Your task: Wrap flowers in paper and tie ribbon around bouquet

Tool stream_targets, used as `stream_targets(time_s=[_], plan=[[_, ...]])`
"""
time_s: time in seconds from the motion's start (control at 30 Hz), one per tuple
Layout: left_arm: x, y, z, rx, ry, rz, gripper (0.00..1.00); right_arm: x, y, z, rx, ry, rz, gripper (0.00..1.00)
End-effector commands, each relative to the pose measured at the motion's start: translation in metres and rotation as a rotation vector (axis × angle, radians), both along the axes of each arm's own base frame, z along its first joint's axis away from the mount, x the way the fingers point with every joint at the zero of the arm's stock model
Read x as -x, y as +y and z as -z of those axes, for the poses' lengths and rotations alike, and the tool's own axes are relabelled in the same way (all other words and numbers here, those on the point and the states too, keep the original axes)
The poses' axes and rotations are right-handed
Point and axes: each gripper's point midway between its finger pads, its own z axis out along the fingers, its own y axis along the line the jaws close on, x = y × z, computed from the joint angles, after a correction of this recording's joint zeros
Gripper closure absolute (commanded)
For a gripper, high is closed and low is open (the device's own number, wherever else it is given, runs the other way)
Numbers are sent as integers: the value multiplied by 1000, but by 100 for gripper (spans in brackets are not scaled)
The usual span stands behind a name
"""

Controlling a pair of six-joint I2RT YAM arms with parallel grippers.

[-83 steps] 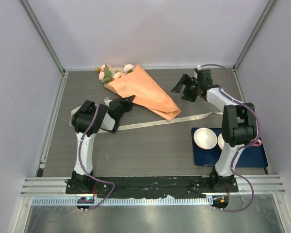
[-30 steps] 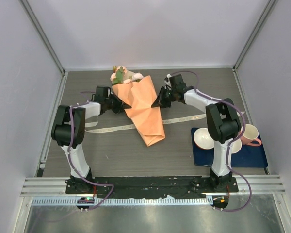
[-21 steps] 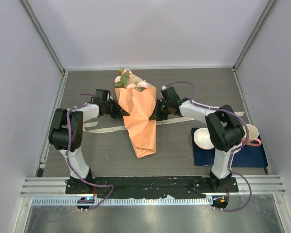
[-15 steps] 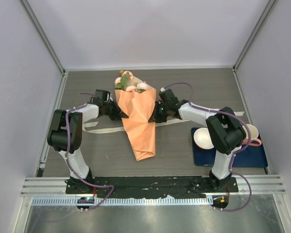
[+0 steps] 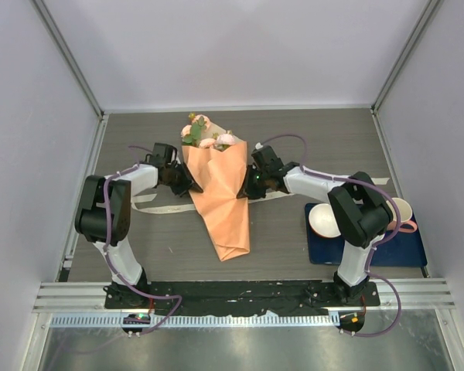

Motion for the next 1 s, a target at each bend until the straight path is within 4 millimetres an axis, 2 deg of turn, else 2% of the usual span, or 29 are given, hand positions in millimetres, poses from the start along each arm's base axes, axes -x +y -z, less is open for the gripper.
stream_targets(time_s=[0.0, 0.1, 0.13, 0.2, 0.23, 0.3, 0.4, 0.43, 0.47, 0.5, 0.53, 0.57, 0.6, 0.67, 0.7, 0.77, 0.8, 0.97], plan=[[-13, 8, -20, -58, -74, 14, 67, 2, 9, -17, -34, -38, -4, 83], [-15, 17, -28, -103, -119, -12, 55, 6, 12, -20, -38, -34, -11, 80], [-15, 20, -37, -111, -146, -21, 50, 7, 12, -23, -42, -39, -15, 77], [-13, 30, -43, -140, -163, -31, 46, 9, 12, -27, -47, -37, -10, 70], [-12, 32, -53, -141, -187, -30, 44, 9, 14, -34, -61, -47, -13, 66], [-7, 39, -58, -145, -188, -33, 42, 13, 14, -37, -74, -37, -18, 64], [2, 49, -70, -91, -178, -64, 39, 18, 13, -40, -72, -31, -47, 52], [9, 54, -67, -82, -163, -83, 31, 24, 7, -37, -41, -13, -55, 41], [11, 68, -82, -68, -197, -131, 32, 21, 0, -47, -19, -56, -78, 35], [14, 77, -86, -62, -205, -166, 26, 12, -16, -48, 54, -90, -36, 29], [23, 92, -83, -63, -186, -233, 15, 15, -36, -47, 128, -76, -13, 20], [27, 113, -85, -68, -186, -306, 8, 3, -59, -52, 170, -97, 36, 16], [32, 122, -100, -66, -234, -342, 4, -1, -85, -58, 241, -116, 89, 14], [46, 142, -97, -89, -208, -400, 1, -13, -125, -60, 290, -95, 202, 13], [50, 146, -101, -97, -211, -409, 0, -22, -162, -58, 319, -54, 309, 13], [62, 163, -93, -145, -151, -481, 0, -32, -202, -58, 353, -22, 441, 14], [66, 169, -87, -155, -126, -512, 0, -36, -239, -56, 368, 16, 552, 14], [85, 197, -59, -218, 3, -628, 0, -48, -315, -47, 408, 50, 791, 14]])
